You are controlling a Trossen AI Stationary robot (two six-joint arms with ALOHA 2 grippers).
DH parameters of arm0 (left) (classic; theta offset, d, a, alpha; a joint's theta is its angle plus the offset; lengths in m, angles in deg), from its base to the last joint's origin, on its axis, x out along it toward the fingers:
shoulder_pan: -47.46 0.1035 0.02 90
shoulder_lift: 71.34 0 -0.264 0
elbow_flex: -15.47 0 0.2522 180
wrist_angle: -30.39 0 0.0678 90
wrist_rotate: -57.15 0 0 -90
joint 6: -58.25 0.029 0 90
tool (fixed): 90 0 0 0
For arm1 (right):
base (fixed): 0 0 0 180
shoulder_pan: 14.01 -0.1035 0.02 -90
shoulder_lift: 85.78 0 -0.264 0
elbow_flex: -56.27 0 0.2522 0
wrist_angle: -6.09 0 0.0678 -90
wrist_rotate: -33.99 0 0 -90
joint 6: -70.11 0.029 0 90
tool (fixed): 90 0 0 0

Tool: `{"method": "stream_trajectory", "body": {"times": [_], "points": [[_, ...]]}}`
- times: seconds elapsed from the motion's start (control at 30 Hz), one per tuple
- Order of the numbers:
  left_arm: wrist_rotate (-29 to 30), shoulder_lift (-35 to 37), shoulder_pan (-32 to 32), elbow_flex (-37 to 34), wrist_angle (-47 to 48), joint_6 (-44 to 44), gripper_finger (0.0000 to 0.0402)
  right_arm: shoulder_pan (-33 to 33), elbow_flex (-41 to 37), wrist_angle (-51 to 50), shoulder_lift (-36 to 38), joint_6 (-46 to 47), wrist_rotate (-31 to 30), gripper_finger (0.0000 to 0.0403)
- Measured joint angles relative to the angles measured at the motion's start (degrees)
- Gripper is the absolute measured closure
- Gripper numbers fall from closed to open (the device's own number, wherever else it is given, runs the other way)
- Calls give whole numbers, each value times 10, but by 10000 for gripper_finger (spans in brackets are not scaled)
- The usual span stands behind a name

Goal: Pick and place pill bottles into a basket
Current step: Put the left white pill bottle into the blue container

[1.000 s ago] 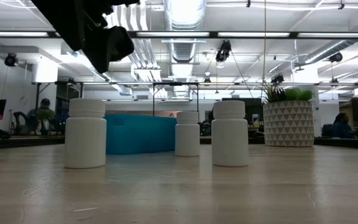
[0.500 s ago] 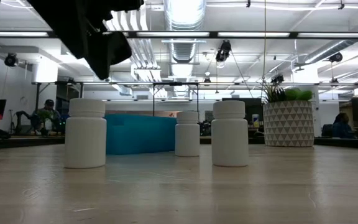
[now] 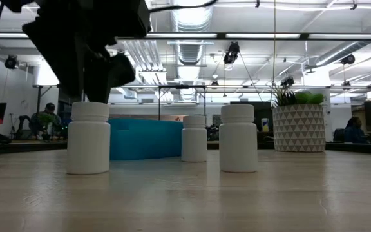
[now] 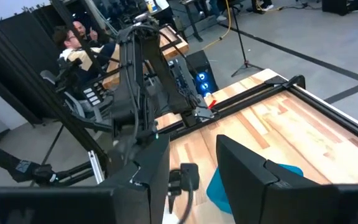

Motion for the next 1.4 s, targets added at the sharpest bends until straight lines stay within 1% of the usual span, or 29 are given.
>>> {"method": "stream_trajectory", "body": {"times": [0.23,0.37,0.5,0.6,0.7,0.9,1.07,1.27,1.4], "points": [[-16,-19,-3,1,-6,-3,212,0,0,2,0,0,0,280],[-21,-18,-3,1,-11,-23,212,0,0,2,0,-1,0,280],[-52,-18,-1,0,-35,-43,218,0,0,2,0,-2,0,282],[-58,-21,-1,0,-36,-46,238,0,0,3,0,-2,0,281],[-65,-21,0,-3,-38,-50,267,0,0,4,0,-2,0,279],[-86,-20,1,-19,-69,-73,316,0,0,5,0,-2,0,281],[-80,-21,1,-18,-69,-77,345,0,0,9,0,-2,0,280],[-70,-21,1,-10,-63,-76,393,0,0,10,0,-2,0,278],[-60,-19,-3,-9,-63,-75,400,0,0,10,0,-2,0,278]]}}
